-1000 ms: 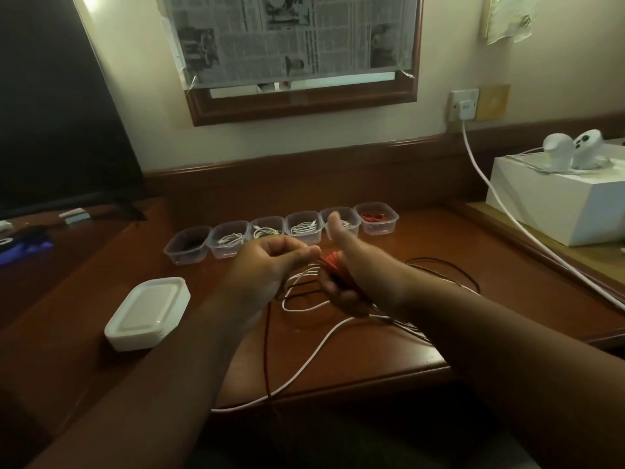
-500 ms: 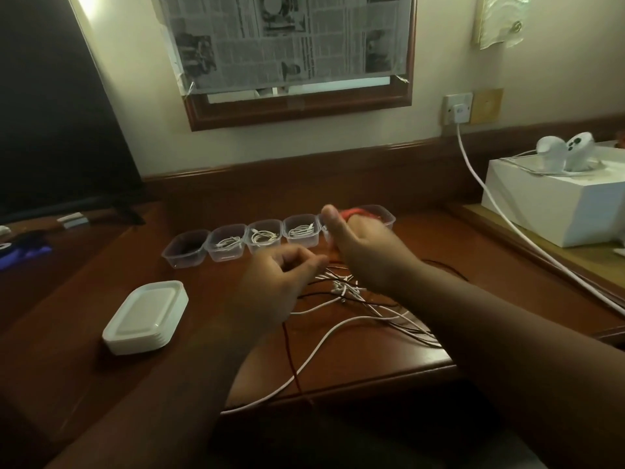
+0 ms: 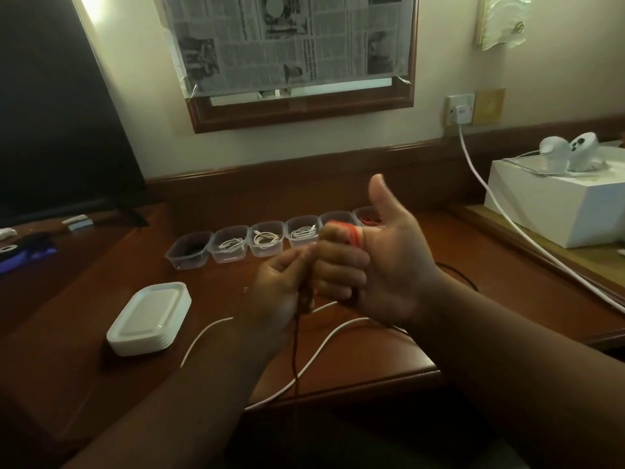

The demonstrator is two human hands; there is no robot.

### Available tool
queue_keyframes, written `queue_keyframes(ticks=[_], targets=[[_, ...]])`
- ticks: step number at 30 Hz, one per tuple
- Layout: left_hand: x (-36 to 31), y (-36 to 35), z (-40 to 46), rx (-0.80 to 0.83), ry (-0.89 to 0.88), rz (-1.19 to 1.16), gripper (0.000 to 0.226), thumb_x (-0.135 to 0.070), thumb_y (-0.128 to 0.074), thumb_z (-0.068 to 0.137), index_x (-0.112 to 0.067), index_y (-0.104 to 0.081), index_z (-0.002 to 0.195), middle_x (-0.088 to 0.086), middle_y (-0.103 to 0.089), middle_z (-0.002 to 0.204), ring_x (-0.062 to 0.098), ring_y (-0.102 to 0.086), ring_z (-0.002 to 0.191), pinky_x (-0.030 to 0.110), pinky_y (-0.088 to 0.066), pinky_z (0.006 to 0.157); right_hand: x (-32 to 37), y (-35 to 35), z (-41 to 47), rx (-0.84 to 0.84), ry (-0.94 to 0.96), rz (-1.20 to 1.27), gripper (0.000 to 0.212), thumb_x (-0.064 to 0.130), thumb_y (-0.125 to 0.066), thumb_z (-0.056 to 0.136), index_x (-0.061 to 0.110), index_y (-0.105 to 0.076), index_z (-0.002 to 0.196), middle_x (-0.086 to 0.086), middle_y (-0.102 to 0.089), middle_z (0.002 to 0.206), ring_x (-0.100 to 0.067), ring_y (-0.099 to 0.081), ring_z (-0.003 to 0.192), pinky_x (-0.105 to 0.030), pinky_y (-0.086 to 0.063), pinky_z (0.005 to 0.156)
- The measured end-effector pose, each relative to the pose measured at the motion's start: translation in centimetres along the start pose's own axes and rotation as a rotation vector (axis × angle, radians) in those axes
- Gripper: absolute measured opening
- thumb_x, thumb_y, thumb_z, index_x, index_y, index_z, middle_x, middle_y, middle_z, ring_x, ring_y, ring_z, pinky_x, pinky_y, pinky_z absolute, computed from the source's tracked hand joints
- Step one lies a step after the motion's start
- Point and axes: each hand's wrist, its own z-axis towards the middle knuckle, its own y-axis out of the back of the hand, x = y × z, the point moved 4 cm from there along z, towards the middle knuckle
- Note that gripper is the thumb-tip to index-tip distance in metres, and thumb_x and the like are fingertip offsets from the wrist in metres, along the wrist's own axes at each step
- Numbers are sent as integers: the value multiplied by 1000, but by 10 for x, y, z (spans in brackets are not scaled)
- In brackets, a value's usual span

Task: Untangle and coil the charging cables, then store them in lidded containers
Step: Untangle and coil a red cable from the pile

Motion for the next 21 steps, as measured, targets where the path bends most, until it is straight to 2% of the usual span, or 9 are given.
queue_keyframes(ticks=[3, 6, 9, 11, 12, 14, 17, 19, 21], targets=[[7, -14, -12, 7, 17, 108, 24, -31, -62, 86, -26, -75, 67, 1, -45, 52, 8, -34, 41, 21, -25, 42, 17, 4, 0, -125, 286, -22, 76, 83, -24, 85, 11, -49, 80, -2, -39, 65, -17, -38, 58, -32, -34, 61], [0, -12, -15, 51, -17, 362, 17, -25, -62, 93, -19, -78, 90, -4, -55, 56, 10, -45, 48, 23, -34, 48, 30, 17, -1, -333, 455, -457, 62, 70, -28, 89, 13, -50, 85, -1, -47, 69, -14, -46, 62, -28, -40, 62], [-18, -4, -9, 87, -158, 621, 13, -24, -65, 94, -16, -76, 91, 4, -72, 74, 19, -65, 68, 30, -50, 63, 25, 27, -2, -569, 394, -1133, 55, 67, -36, 88, 15, -54, 81, 1, -51, 68, -10, -50, 60, -31, -43, 59], [-32, -1, -6, 83, -268, 725, 7, -23, -71, 90, -19, -75, 85, 0, -73, 75, 15, -68, 70, 30, -54, 65, 13, 30, 0, -570, 292, -1434, 66, 70, -35, 90, 10, -58, 76, -12, -51, 66, -26, -49, 57, -43, -44, 57], [-37, 0, -4, 80, -313, 753, 6, -23, -73, 87, -21, -74, 82, -3, -73, 74, 13, -69, 70, 32, -57, 65, 8, 30, 0, -550, 239, -1488, 68, 69, -34, 93, 7, -59, 77, -17, -53, 68, -33, -50, 60, -47, -47, 58], [-42, 4, 0, 95, -368, 789, 10, -28, -77, 84, -19, -74, 83, -2, -73, 74, 17, -71, 70, 39, -58, 65, 4, 26, 0, -549, 144, -1467, 66, 64, -32, 97, 8, -60, 79, -16, -56, 70, -28, -52, 61, -46, -49, 62], [-47, 4, 1, 155, -379, 775, 34, -45, -78, 74, -14, -73, 87, 3, -73, 76, 22, -72, 73, 44, -59, 63, 1, 21, 1, -493, 14, -1335, 64, 64, -25, 98, 14, -56, 73, 2, -50, 55, -8, -46, 48, -29, -41, 53], [-52, 5, 1, 187, -374, 706, 43, -49, -77, 62, -11, -72, 83, 6, -72, 76, 24, -72, 72, 41, -61, 65, -2, 19, -1, -442, -90, -1238, 68, 66, -20, 97, 13, -54, 72, 6, -46, 48, -8, -41, 42, -24, -36, 50], [-54, 7, 4, 218, -324, 557, 38, -38, -79, 62, -6, -70, 80, 7, -71, 72, 19, -71, 68, 28, -60, 62, -5, 17, -4, -363, -208, -1027, 70, 69, -17, 96, 13, -51, 71, 4, -45, 46, -11, -39, 40, -25, -35, 48]])
